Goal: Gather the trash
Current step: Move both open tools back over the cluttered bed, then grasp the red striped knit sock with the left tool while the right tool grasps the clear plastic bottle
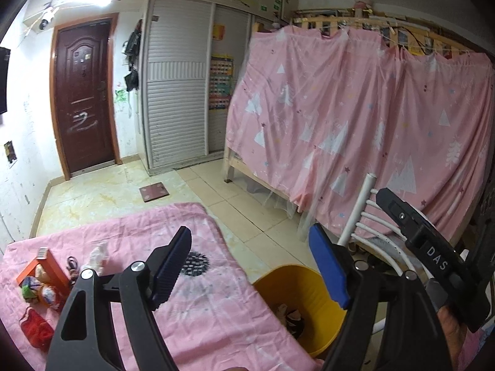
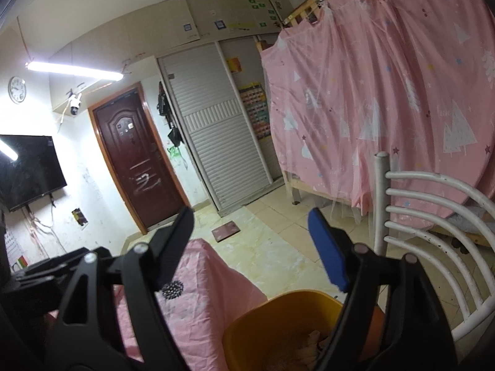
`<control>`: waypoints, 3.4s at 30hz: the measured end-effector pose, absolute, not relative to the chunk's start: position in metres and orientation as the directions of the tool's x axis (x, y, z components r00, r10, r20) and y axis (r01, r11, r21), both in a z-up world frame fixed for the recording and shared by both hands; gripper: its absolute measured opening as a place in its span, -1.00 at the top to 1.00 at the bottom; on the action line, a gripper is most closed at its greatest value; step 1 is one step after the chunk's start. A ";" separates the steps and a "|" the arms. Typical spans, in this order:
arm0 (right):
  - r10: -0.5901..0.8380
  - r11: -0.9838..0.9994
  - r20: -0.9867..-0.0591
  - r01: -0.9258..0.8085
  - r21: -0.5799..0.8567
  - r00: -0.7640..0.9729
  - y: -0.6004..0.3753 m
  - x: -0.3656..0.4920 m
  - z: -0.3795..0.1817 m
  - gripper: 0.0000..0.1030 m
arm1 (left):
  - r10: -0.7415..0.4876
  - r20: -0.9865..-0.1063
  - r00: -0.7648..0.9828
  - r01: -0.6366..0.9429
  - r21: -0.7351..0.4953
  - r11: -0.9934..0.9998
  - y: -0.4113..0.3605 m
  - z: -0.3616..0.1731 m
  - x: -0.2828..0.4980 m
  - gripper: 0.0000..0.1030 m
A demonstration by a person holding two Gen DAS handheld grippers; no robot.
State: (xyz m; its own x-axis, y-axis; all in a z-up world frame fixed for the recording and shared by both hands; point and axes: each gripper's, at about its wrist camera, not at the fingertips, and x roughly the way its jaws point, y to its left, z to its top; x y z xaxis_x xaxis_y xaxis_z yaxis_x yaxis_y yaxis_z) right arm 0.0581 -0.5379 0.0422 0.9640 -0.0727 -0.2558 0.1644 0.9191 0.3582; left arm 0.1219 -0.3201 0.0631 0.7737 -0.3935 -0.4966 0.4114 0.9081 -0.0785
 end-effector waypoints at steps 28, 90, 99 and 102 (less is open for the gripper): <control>0.169 0.980 -0.364 -0.118 0.158 0.916 -0.379 0.104 0.029 -0.47 | -0.091 -0.558 0.825 0.068 -0.061 0.996 -0.116 0.045 0.143 -0.39; 0.418 0.841 -0.703 -0.538 0.060 0.575 -0.126 0.195 -0.035 0.08 | -0.052 -0.688 0.723 -0.073 -0.152 0.986 0.040 -0.042 0.137 0.85; 0.445 0.833 -0.689 -0.546 0.086 0.572 -0.132 0.187 -0.032 0.49 | -0.030 -0.660 0.751 -0.090 -0.148 0.985 0.041 -0.031 0.130 0.85; 0.466 0.832 -0.663 -0.546 0.103 0.586 -0.141 0.179 -0.024 0.49 | -0.025 -0.650 0.760 -0.090 -0.143 0.986 0.039 -0.026 0.126 0.84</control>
